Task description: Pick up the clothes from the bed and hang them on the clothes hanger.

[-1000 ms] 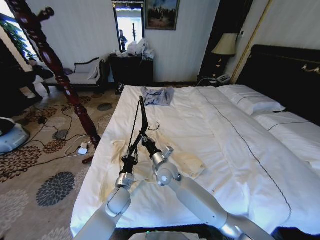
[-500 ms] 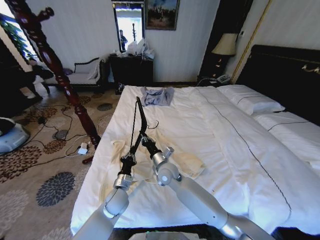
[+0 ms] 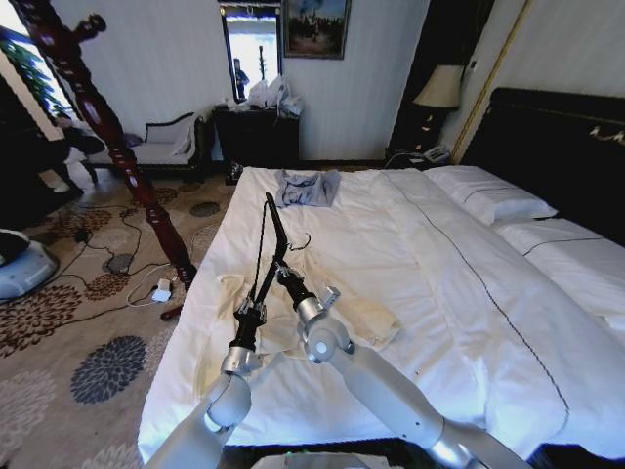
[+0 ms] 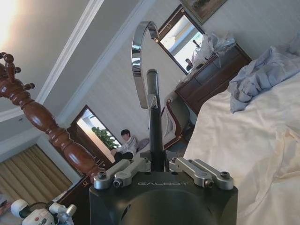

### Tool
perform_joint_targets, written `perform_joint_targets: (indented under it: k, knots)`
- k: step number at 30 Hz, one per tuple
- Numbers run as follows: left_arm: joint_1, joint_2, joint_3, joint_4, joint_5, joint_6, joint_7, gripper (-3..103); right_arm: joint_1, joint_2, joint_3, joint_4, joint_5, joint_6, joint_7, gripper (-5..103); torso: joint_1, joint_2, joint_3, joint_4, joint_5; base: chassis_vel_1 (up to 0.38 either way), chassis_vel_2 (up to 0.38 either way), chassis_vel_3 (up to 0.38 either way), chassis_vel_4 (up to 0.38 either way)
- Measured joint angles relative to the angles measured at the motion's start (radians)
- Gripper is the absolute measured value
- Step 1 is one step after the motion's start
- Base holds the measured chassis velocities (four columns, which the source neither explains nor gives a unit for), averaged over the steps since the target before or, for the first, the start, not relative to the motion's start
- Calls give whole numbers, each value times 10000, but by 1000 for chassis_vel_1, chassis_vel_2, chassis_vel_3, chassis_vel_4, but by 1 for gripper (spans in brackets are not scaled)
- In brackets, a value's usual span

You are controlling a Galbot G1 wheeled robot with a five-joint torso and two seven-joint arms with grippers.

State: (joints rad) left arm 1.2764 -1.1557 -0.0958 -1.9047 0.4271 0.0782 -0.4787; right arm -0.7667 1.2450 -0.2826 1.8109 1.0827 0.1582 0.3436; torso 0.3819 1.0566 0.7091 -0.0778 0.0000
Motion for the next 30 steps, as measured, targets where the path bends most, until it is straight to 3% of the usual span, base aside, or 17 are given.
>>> perform_joint_targets:
  k: [1, 7, 8, 9, 12, 14, 18, 21, 24, 25, 28, 30]
  knots:
    - [-35, -23, 0, 26, 10, -1, 0, 48, -9, -16, 15, 0, 14, 11, -36, 12, 0, 0, 0, 0, 0, 0, 0, 0, 0]
    - [-127, -58, -6, 185, 78, -257, 15, 76, -65, -74, 62, 13, 80, 76, -228, 12, 0, 0, 0, 1, 0, 0, 0, 0, 0]
    - [-127, -58, -6, 185, 78, -257, 15, 76, -65, -74, 62, 13, 80, 76, -228, 12, 0, 0, 0, 1, 0, 0, 0, 0, 0]
    - [-137, -39, -15, 231, 115, -364, 42, 76, -85, -80, 84, 22, 116, 98, -269, 12, 0, 0, 0, 1, 0, 0, 0, 0, 0]
    - [-203, -18, -36, 409, 258, -754, 83, 91, -113, -93, 111, 48, 219, 174, -400, 12, 0, 1, 0, 0, 0, 0, 0, 0, 0]
    - [-237, -35, -41, 466, 328, -882, 82, 96, -115, -94, 114, 51, 238, 209, -443, 12, 0, 0, 0, 1, 0, 0, 0, 0, 0]
    - [-323, -105, -41, 614, 436, -1280, 208, 100, -128, -114, 120, 66, 209, 300, -613, 14, 0, 0, 0, 0, 0, 0, 0, 0, 0]
    - [-202, -91, -17, 477, 473, -1434, 307, 95, -161, -137, 144, 78, 146, 318, -674, 14, 0, -1, 0, 0, -1, 0, 0, 0, 0]
    - [174, 48, 87, -23, 455, -1441, 404, 81, -221, -196, 218, 86, 7, 319, -773, 14, 0, 0, 0, 2, 0, 0, 0, 0, 0]
    - [174, 48, 87, -23, 455, -1441, 404, 81, -221, -196, 218, 86, 7, 319, -773, 14, 0, 0, 0, 2, 0, 0, 0, 0, 0]
    - [435, 248, 57, -354, 472, -1454, 490, 96, -304, -287, 244, 56, -101, 317, -866, 12, 0, 0, 0, -2, 2, 0, 0, 0, 0]
    - [500, 310, 20, -463, 472, -1458, 488, 98, -316, -294, 254, 35, -125, 319, -874, 9, 0, 0, 0, 1, -2, 0, 0, 0, 0]
